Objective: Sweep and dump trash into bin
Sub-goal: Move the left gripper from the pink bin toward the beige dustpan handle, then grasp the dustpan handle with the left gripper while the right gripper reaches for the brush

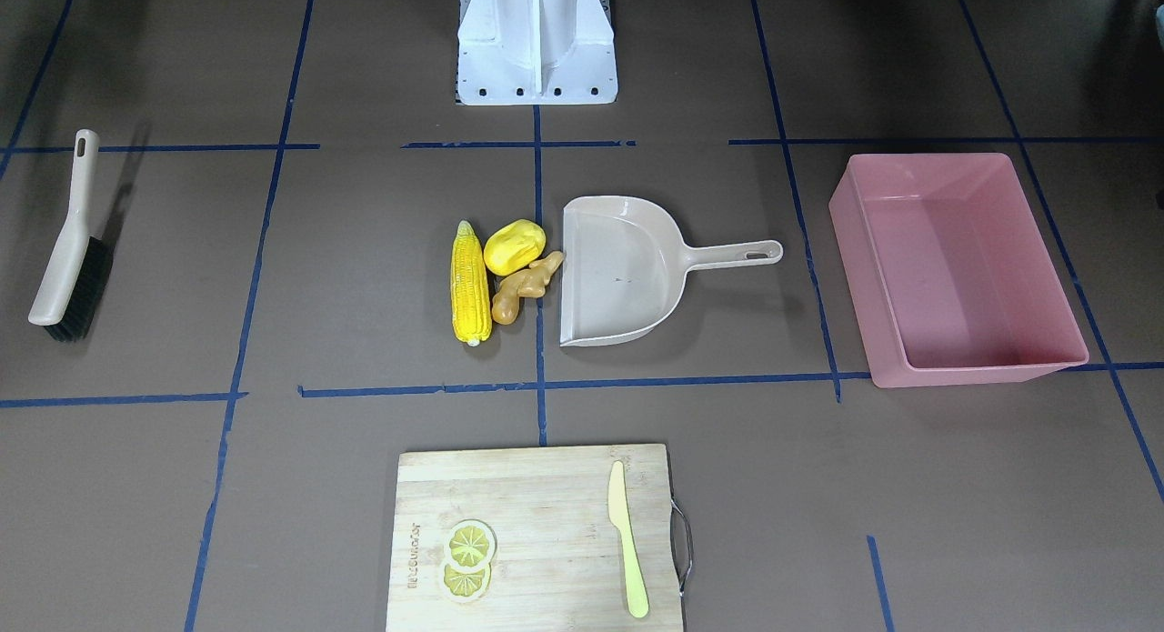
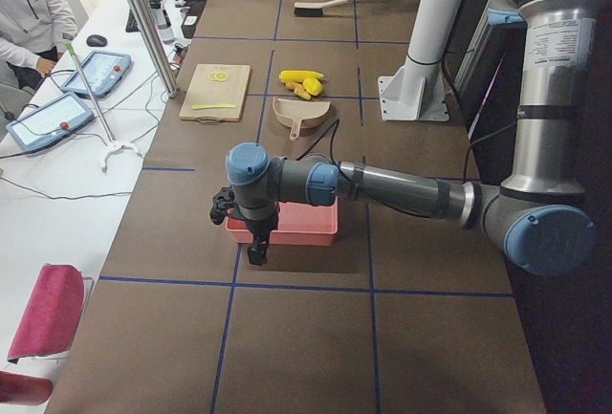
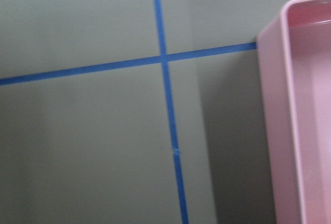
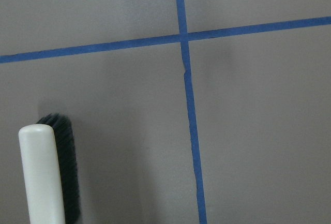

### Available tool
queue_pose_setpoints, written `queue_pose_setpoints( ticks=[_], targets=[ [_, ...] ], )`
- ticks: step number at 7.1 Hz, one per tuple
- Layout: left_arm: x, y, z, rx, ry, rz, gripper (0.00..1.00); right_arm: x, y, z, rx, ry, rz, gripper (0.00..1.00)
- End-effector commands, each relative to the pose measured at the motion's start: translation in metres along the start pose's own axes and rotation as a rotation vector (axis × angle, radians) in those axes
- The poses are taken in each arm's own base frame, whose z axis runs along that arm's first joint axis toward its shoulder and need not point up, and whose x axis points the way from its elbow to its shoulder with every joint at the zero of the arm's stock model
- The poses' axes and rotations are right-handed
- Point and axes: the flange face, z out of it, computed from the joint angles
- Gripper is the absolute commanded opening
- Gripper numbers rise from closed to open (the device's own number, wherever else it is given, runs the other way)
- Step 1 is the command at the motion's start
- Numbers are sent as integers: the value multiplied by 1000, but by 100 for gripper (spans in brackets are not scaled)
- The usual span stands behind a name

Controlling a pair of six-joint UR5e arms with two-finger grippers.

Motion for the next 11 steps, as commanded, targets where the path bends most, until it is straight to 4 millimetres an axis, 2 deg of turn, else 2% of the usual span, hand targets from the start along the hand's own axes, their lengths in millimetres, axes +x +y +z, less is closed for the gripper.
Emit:
queue_pose_setpoints(
  ticks=[1, 2, 3, 4, 5, 6, 7, 8, 9, 10, 11],
  targets=[
    [63, -28, -19, 70, 16, 89, 100, -1, 0, 0, -3, -12, 1, 100],
    [106, -44, 8, 85, 42, 213, 99, -2, 0, 1, -6, -13, 0, 100],
    [153, -50, 18, 93, 66, 303, 100, -3, 0, 2, -7, -15, -2, 100],
    [227, -74, 20, 113, 114, 434, 100, -2, 0, 3, -10, -13, 1, 100],
    [322, -81, 47, 73, 176, 574, 100, -2, 0, 3, -7, -10, -1, 100],
    [374, -94, 39, 105, 183, 586, 100, -2, 0, 2, -6, -11, -4, 100],
    [411, -104, 36, 126, 181, 577, 100, -4, -1, 1, 4, -12, -11, 100],
    [428, -95, 50, 99, 194, 603, 100, -5, -1, 0, 5, -14, -14, 100],
    [433, -95, 52, 99, 197, 611, 100, -6, -2, -1, 18, -16, -29, 100],
    [446, -99, 43, 119, 204, 628, 100, -11, -4, -2, 39, -23, -58, 100],
    [458, -94, 50, 121, 211, 768, 100, -11, -2, -2, 43, -24, -64, 100]
  ],
)
